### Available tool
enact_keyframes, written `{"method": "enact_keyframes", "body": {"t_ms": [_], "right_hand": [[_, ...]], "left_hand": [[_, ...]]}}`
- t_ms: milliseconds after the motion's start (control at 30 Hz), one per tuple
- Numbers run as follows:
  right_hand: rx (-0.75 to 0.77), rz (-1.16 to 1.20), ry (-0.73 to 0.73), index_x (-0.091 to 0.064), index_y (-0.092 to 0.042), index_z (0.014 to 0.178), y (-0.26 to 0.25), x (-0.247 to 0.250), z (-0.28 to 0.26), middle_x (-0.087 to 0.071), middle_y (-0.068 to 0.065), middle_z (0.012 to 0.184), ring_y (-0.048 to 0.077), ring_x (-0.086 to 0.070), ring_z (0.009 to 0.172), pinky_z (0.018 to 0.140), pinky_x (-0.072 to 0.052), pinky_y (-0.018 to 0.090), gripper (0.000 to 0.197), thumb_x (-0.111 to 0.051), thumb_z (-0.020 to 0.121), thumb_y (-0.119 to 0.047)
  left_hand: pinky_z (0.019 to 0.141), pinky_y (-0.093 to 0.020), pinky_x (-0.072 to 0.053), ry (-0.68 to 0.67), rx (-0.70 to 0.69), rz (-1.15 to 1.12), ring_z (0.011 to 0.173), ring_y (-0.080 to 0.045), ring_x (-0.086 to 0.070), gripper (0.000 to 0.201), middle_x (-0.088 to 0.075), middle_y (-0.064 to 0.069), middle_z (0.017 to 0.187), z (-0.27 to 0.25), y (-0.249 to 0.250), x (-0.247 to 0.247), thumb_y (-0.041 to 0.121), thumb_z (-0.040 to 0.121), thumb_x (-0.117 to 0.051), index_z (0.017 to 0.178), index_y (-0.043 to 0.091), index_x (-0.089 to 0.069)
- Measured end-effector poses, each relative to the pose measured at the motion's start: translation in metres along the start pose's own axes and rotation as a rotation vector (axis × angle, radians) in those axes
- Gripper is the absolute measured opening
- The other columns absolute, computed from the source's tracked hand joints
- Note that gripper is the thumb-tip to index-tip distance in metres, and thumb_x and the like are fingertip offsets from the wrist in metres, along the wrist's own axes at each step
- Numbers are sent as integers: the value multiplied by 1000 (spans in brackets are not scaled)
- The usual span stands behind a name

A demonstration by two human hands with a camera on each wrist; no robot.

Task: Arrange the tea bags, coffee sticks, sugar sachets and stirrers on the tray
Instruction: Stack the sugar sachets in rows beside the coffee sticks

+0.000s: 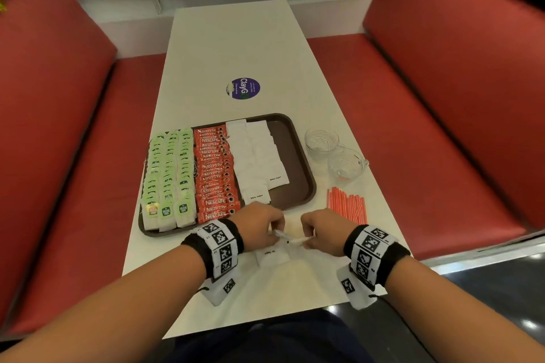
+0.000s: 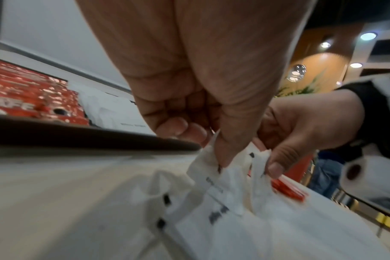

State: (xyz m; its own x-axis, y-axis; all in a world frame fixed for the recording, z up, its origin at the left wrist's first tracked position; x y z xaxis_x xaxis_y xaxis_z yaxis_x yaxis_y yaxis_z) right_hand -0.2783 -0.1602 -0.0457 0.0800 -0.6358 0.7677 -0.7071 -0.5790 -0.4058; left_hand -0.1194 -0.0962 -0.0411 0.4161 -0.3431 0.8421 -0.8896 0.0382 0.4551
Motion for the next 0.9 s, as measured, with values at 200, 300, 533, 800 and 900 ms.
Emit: {"method": "enact_keyframes", "body": {"t_ms": [200, 300, 533, 800, 900], "right_hand": [[48, 145, 20, -53, -28, 131, 3, 18, 9, -53, -6, 105, 0, -50, 69, 49, -40, 8, 40, -64, 95, -15], [50, 162, 32, -60, -21, 120, 2, 27, 14, -62, -1, 107, 10, -64, 67, 53, -54, 20, 25, -57, 97, -13], [13, 200, 115, -55, -23, 88, 6, 47, 24, -64, -3, 82, 20, -64, 79, 67, -50, 30, 9, -61, 85, -17], [3, 263, 180, -59, -19, 81, 16, 56, 36, -60, -1, 77, 12, -55, 70, 60, -42, 25, 16, -66, 91, -29], [-17, 290, 199, -64, -9, 91, 19, 57, 41, -66, 7, 85, 20, -60, 77, 71, -49, 35, 21, -65, 93, -31]], "left_hand": [[71, -19, -39, 153, 90, -119, 84, -4, -53, 27, -61, 14, 96, 8, -26, 29, 19, 83, -65, 108, 30, -66], [67, -22, -41, 191, 165, -149, 82, -10, -59, 17, -66, 10, 93, 20, -34, 42, 22, 83, -66, 98, 28, -68], [79, -27, -47, 262, 263, -91, 92, -16, -61, 17, -69, 4, 101, 66, -41, 60, 31, 93, -65, 107, 22, -70], [95, -41, -48, 143, 398, 86, 100, -21, -63, 22, -72, 6, 106, 97, -49, 46, 47, 91, -63, 105, 32, -73], [95, -40, -49, 105, 401, 144, 100, -21, -64, 25, -72, 5, 106, 101, -52, 47, 49, 90, -65, 108, 33, -72]]}}
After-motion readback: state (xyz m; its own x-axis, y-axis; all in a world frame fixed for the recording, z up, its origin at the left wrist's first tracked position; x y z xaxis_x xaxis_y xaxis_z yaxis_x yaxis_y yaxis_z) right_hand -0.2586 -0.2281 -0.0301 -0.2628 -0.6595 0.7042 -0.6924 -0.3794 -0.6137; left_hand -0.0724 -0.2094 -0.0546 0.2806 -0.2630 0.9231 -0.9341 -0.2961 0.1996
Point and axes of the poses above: each hand's wrist, its own z-axis towards the middle knuckle, its own x-axis out of the back of the hand, y = z × x, the point moved 4 cm from there along z, towards the middle knuckle
